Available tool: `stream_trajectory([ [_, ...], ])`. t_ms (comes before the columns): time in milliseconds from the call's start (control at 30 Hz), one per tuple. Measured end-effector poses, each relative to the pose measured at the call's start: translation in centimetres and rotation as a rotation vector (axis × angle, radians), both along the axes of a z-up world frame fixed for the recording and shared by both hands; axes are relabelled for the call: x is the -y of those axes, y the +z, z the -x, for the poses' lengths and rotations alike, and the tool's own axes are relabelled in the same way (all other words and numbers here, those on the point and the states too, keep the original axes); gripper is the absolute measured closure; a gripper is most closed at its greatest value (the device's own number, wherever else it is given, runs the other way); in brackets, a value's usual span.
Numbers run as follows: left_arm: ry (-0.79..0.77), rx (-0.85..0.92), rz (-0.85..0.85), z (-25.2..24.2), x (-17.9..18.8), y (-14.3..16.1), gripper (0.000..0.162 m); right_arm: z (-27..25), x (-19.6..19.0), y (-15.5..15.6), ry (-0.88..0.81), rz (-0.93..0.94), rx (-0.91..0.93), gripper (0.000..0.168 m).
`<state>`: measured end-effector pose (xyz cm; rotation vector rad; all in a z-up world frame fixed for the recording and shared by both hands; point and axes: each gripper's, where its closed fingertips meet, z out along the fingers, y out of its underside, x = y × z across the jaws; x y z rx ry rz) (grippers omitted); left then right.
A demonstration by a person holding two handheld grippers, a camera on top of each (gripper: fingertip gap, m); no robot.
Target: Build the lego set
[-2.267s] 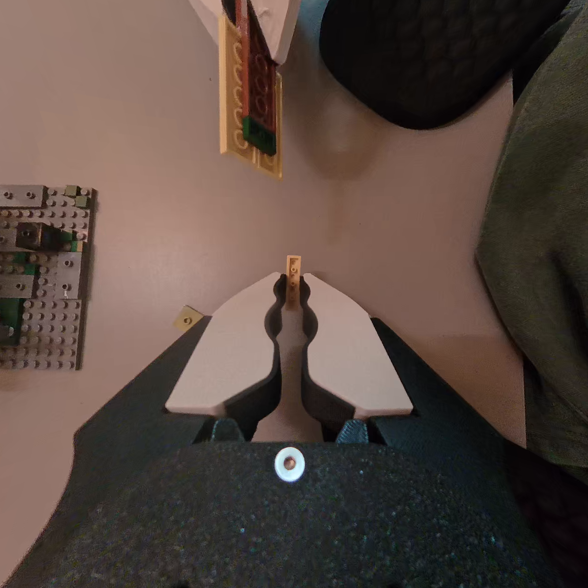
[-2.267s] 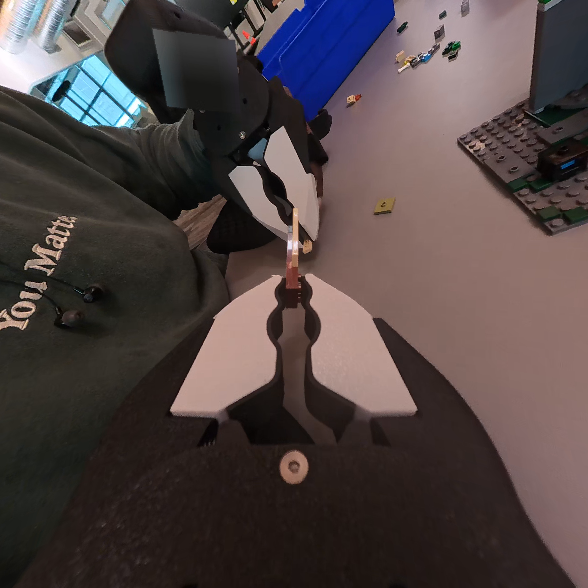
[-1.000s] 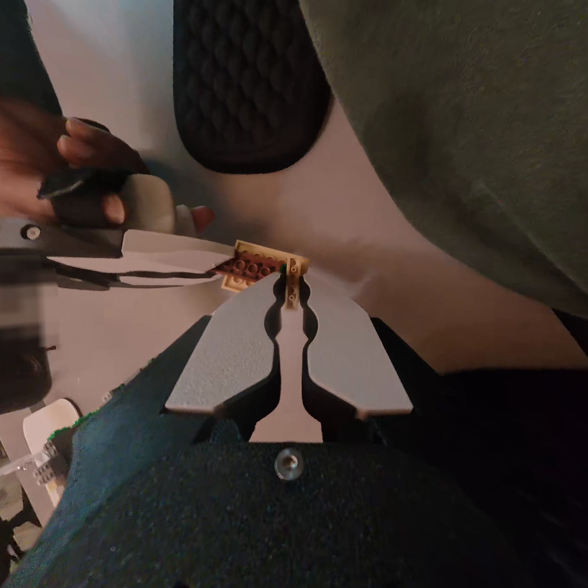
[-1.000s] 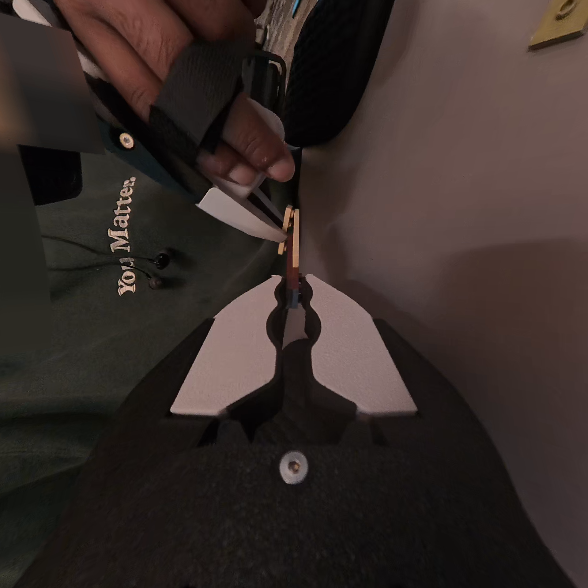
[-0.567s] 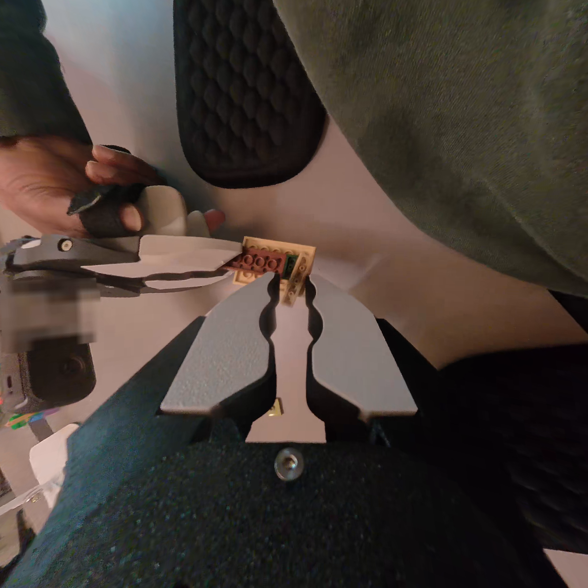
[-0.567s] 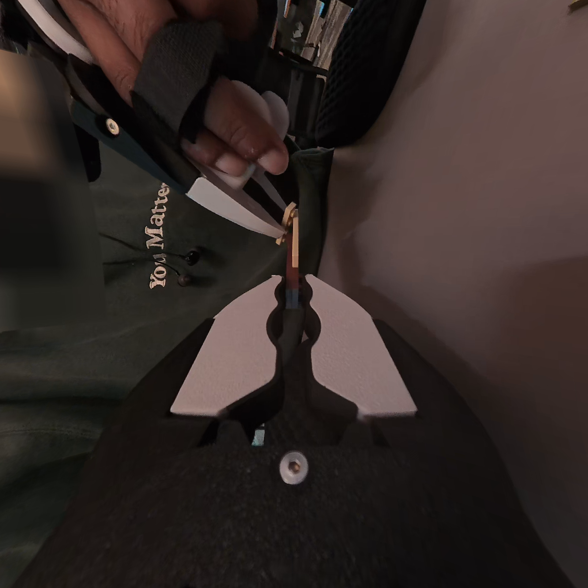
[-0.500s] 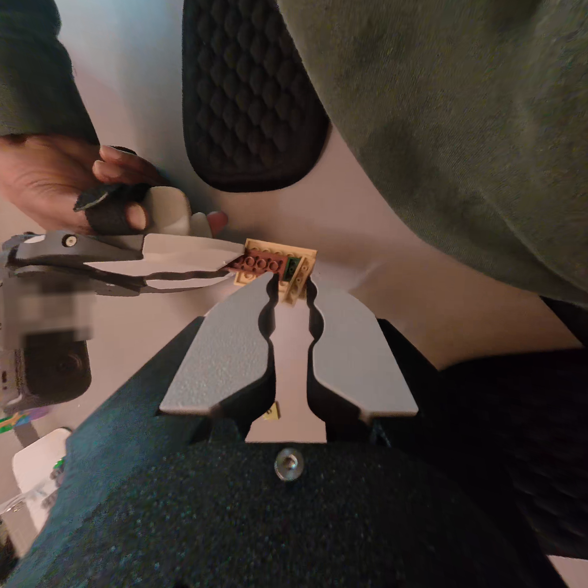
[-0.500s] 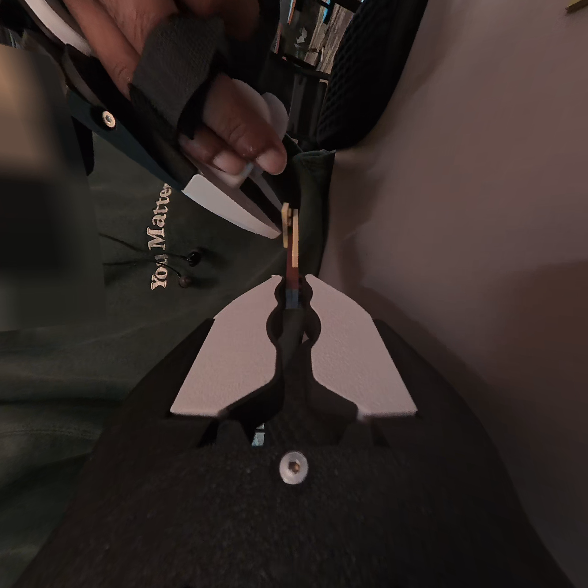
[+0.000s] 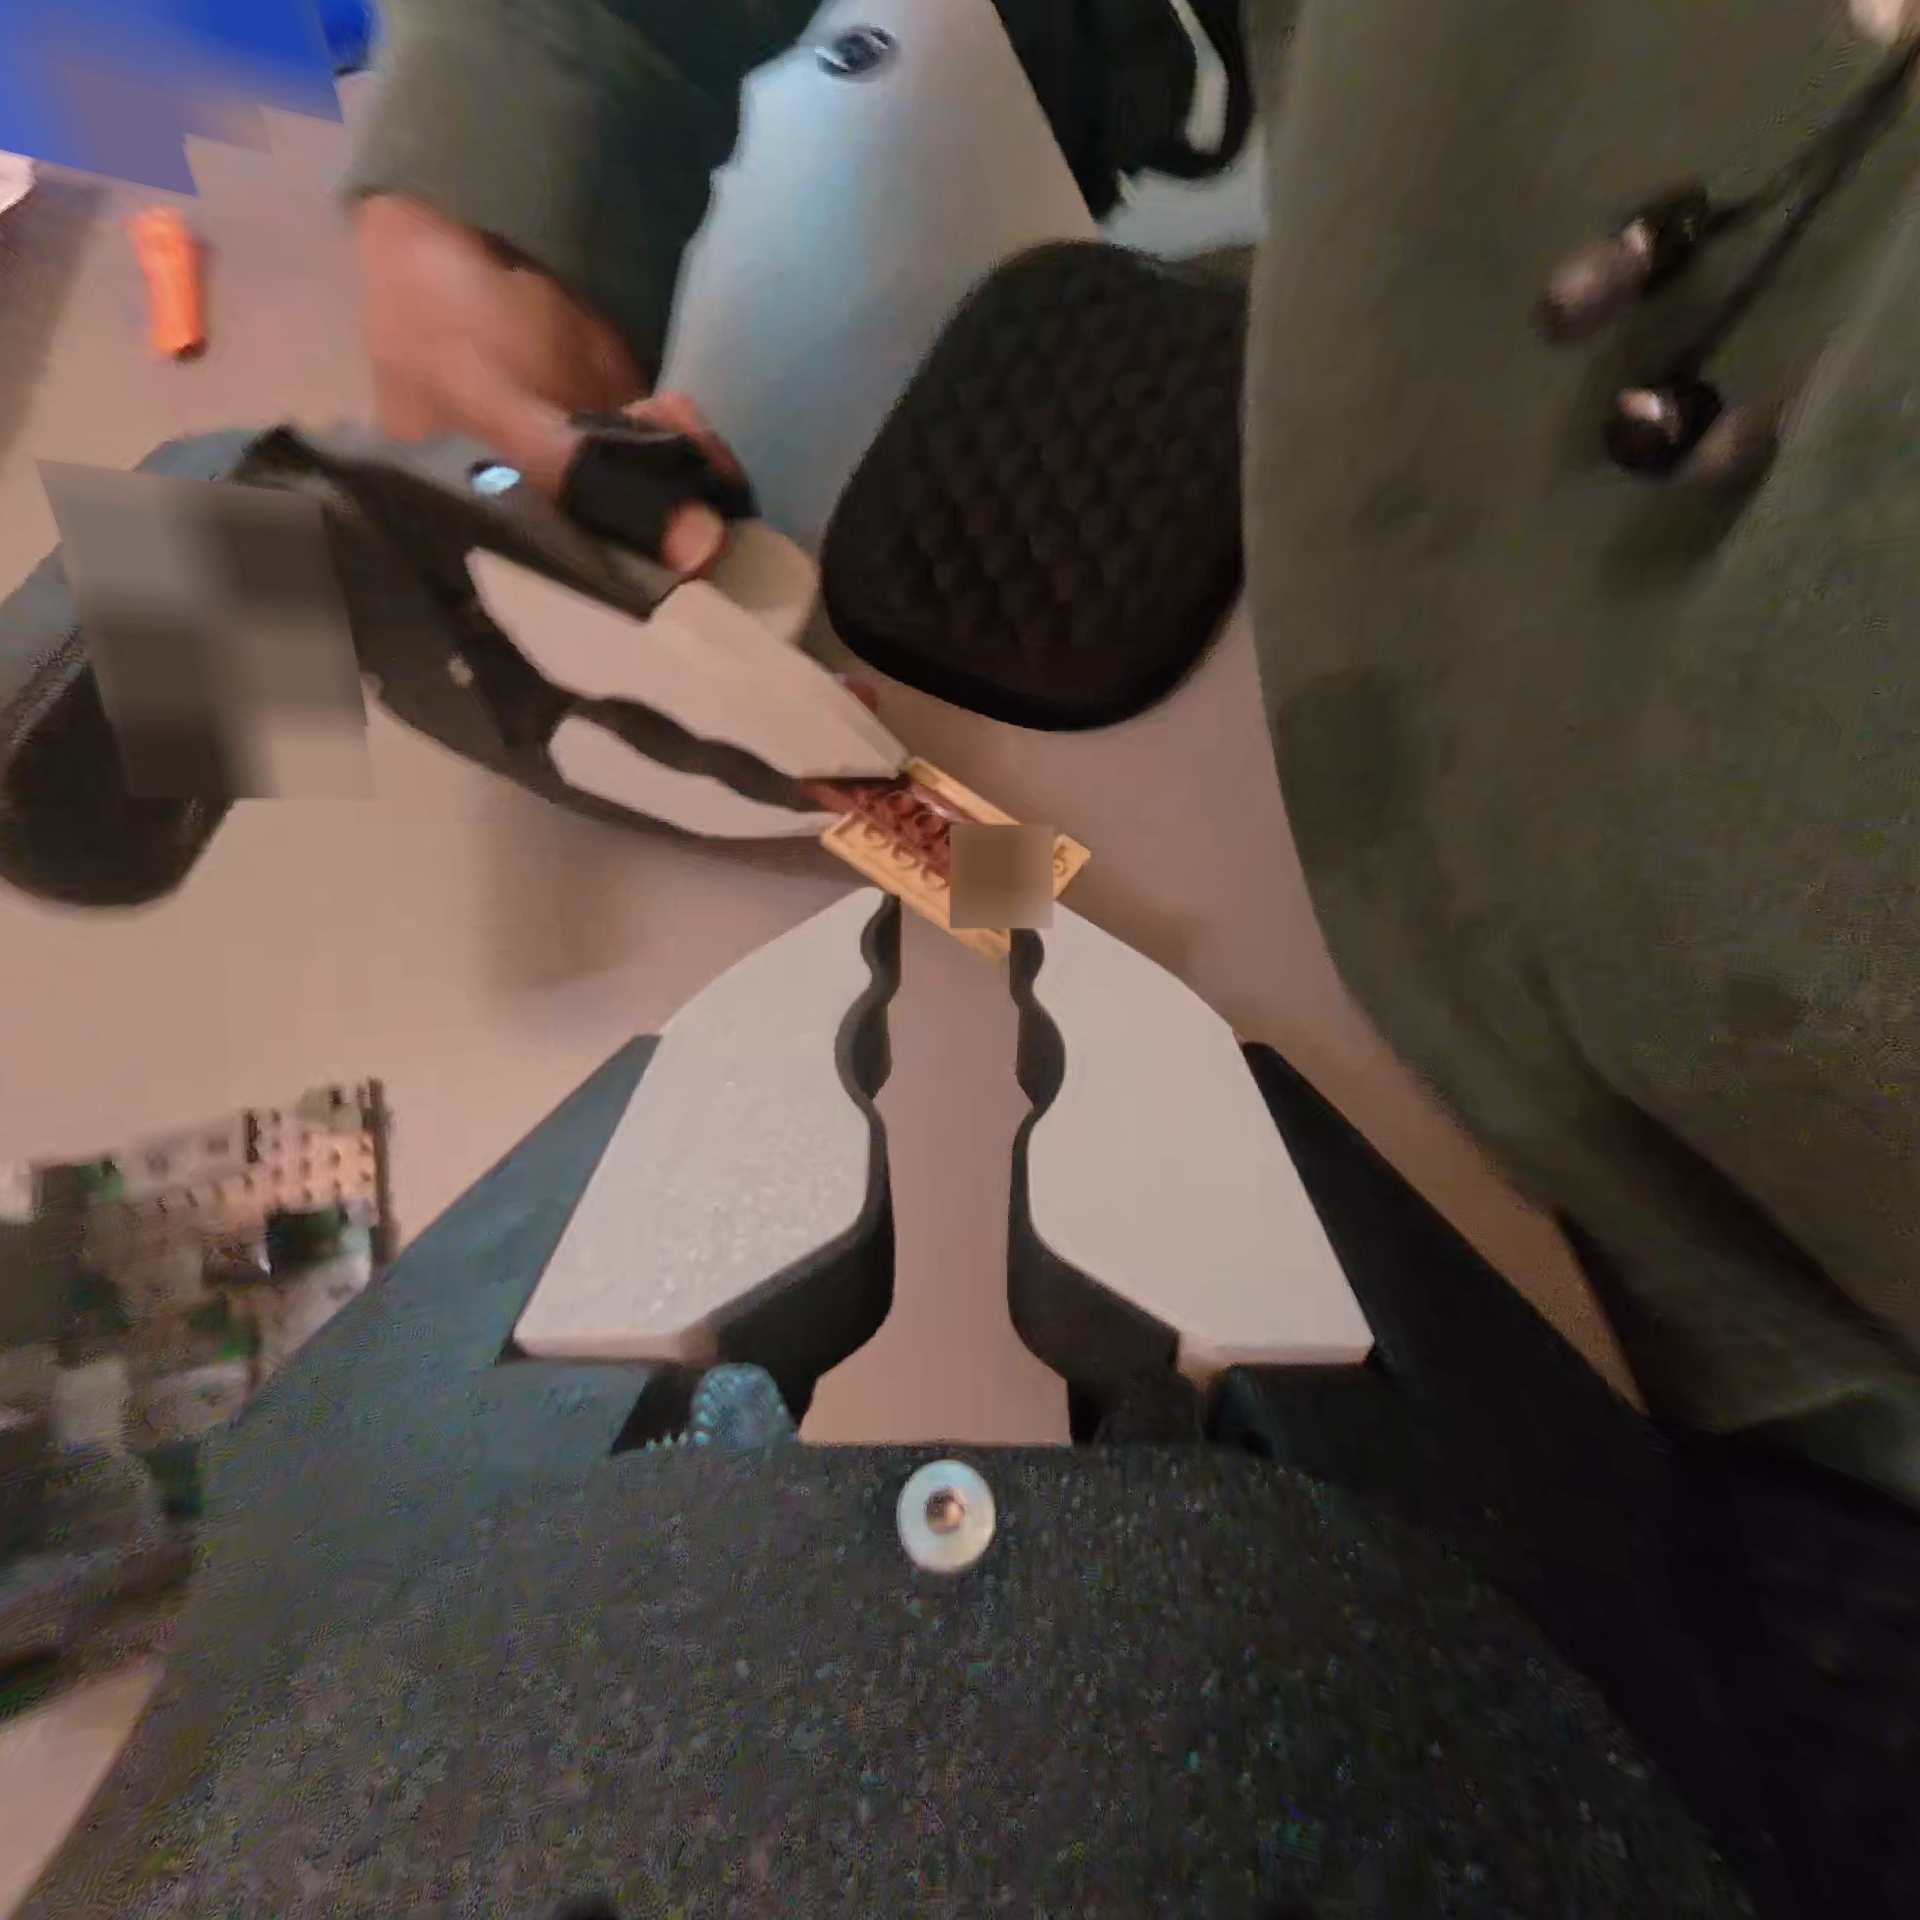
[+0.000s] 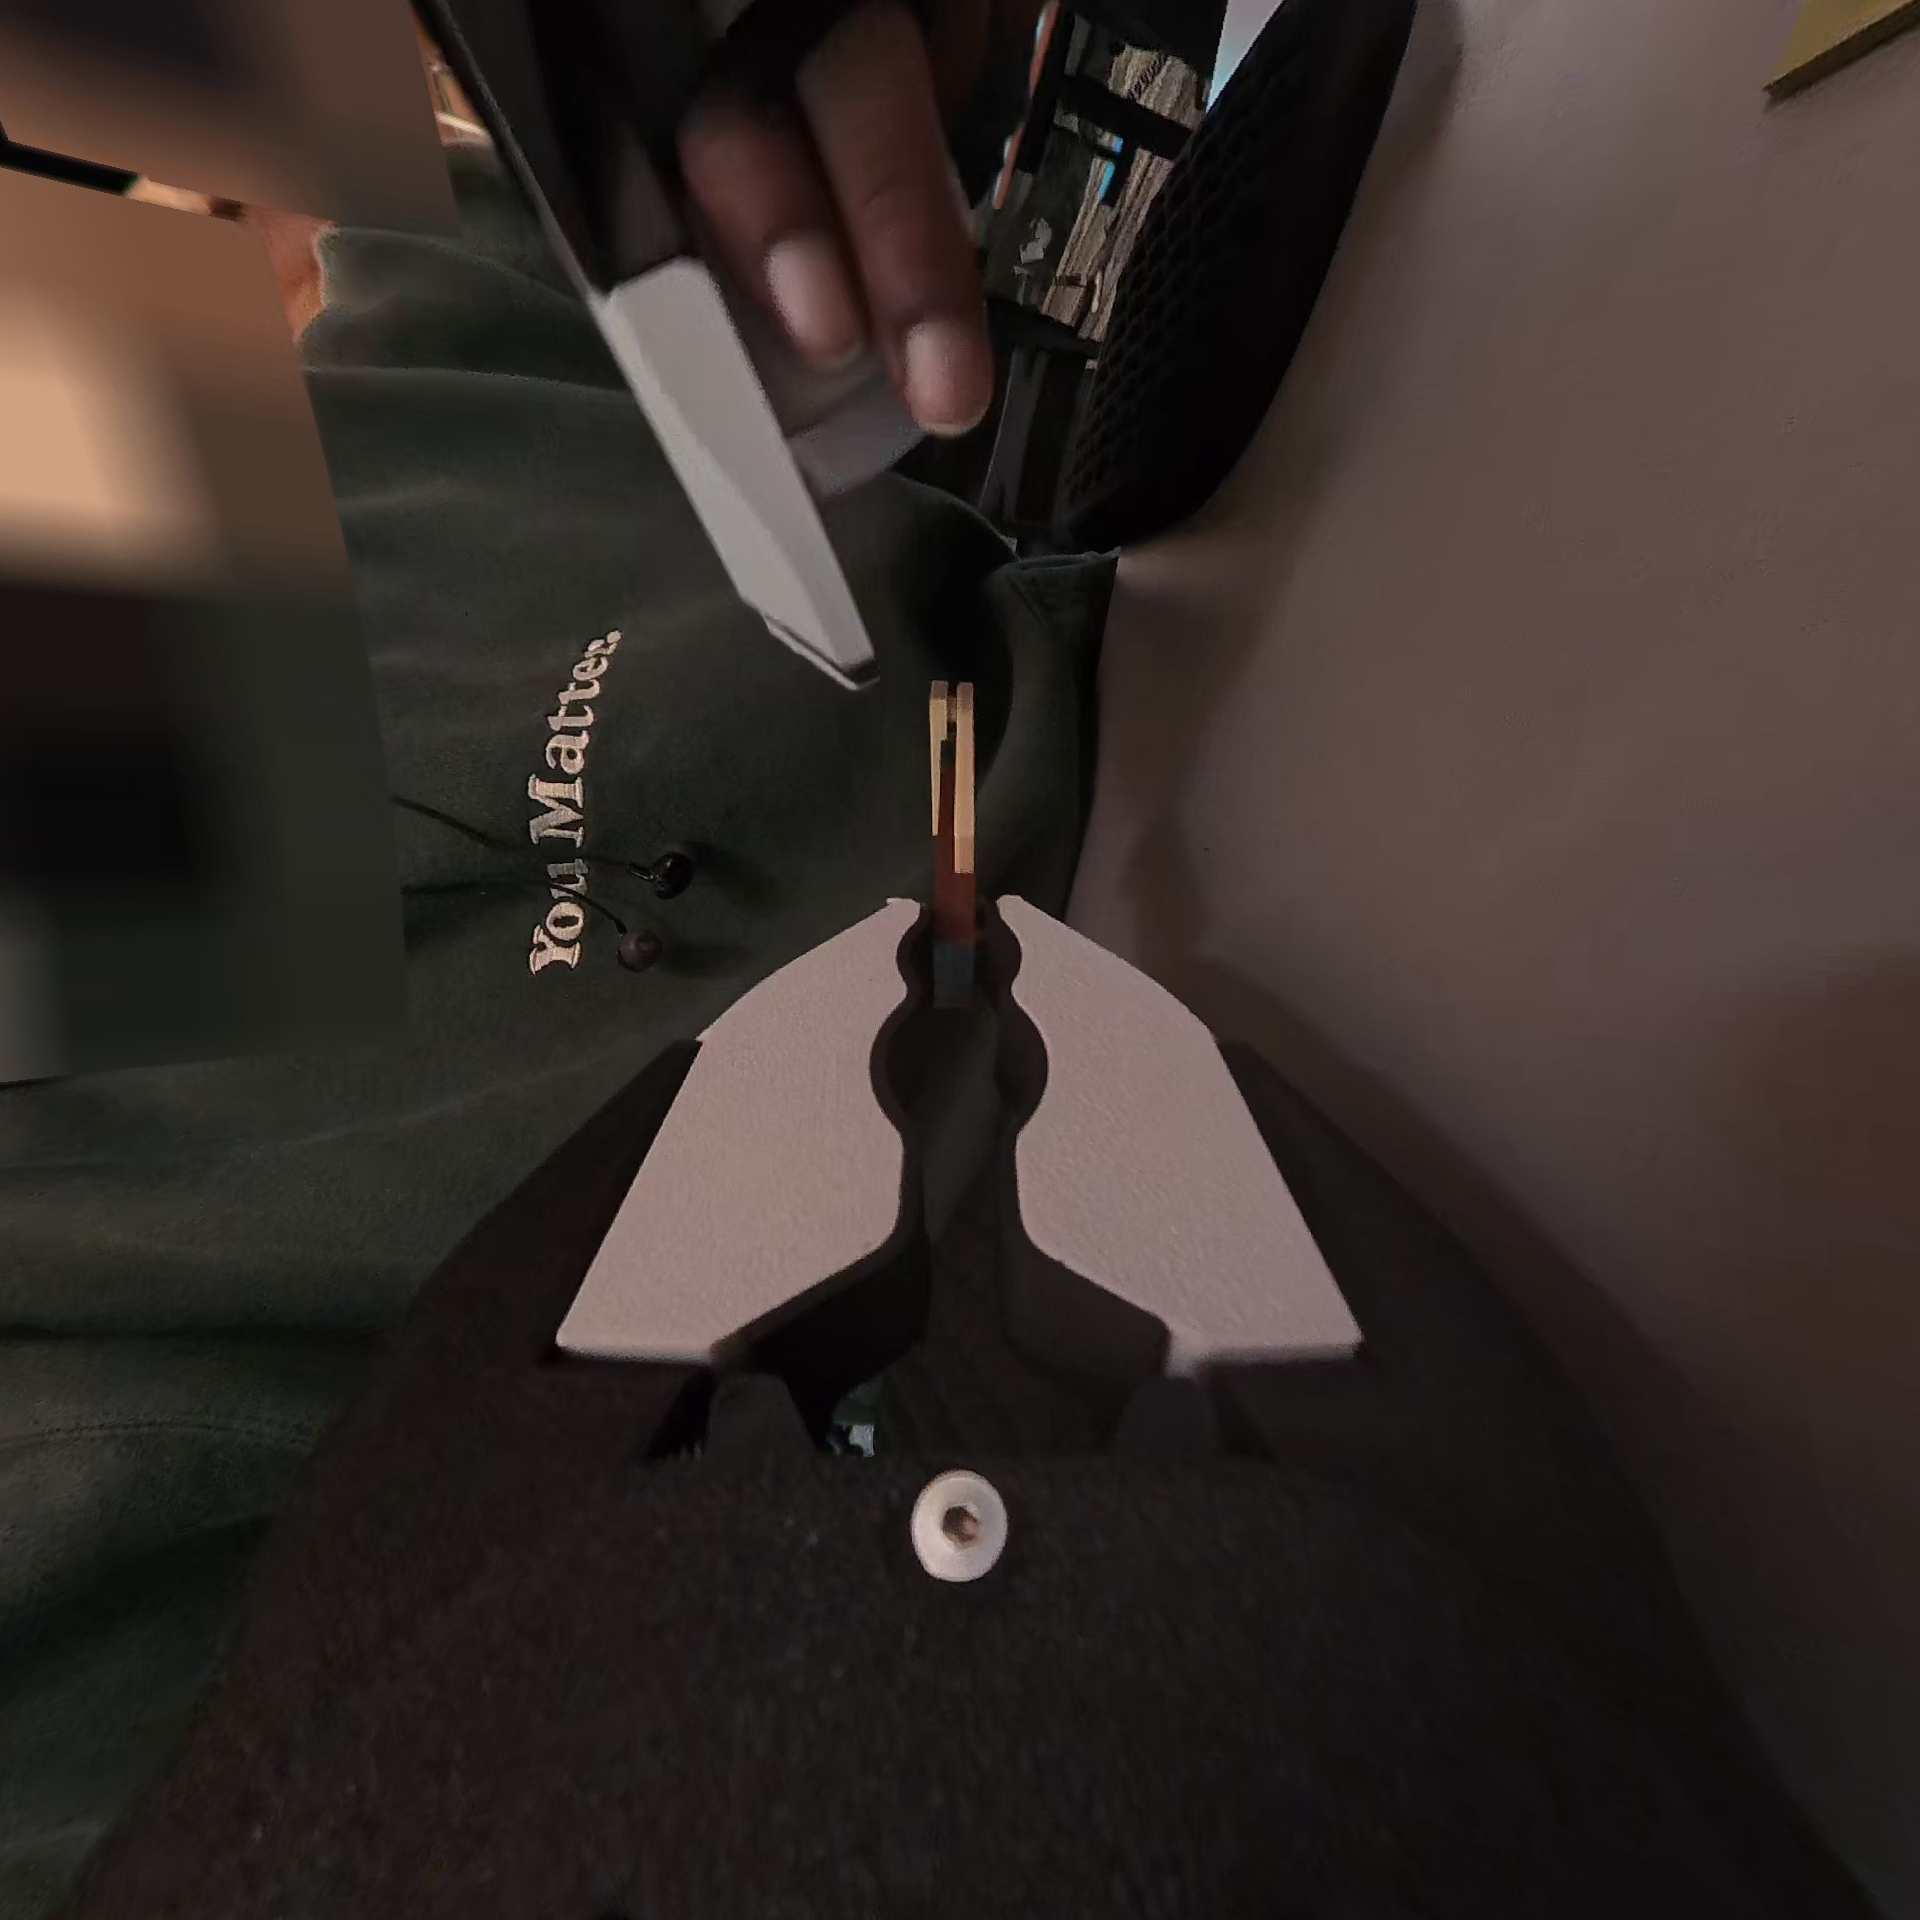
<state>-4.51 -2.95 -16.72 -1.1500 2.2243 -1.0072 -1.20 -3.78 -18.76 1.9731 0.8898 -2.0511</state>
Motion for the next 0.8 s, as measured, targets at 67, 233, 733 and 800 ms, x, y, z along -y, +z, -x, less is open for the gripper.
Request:
stream_trajectory([
  [67,0.129,0.029,0.152,0.1,-0.8,0.4,0.140,-0.1,-0.3,0.2,-0.026,-0.002,-0.015,0.160],
  [233,0.458,0.056,0.522,0.4,-2.6,-0.1,0.135,-0.4,-2.1,1.1,-0.152,-0.043,-0.062,0.160],
  [733,0.592,0.092,0.929,-1.5,-3.5,0.8,0.150,-0.1,-4.3,2.4,-0.339,-0.188,-0.114,0.160],
  [800,0.585,0.094,0.914,-1.6,-3.6,0.8,0.151,-0.2,-4.3,2.5,-0.349,-0.216,-0.113,0.160],
])
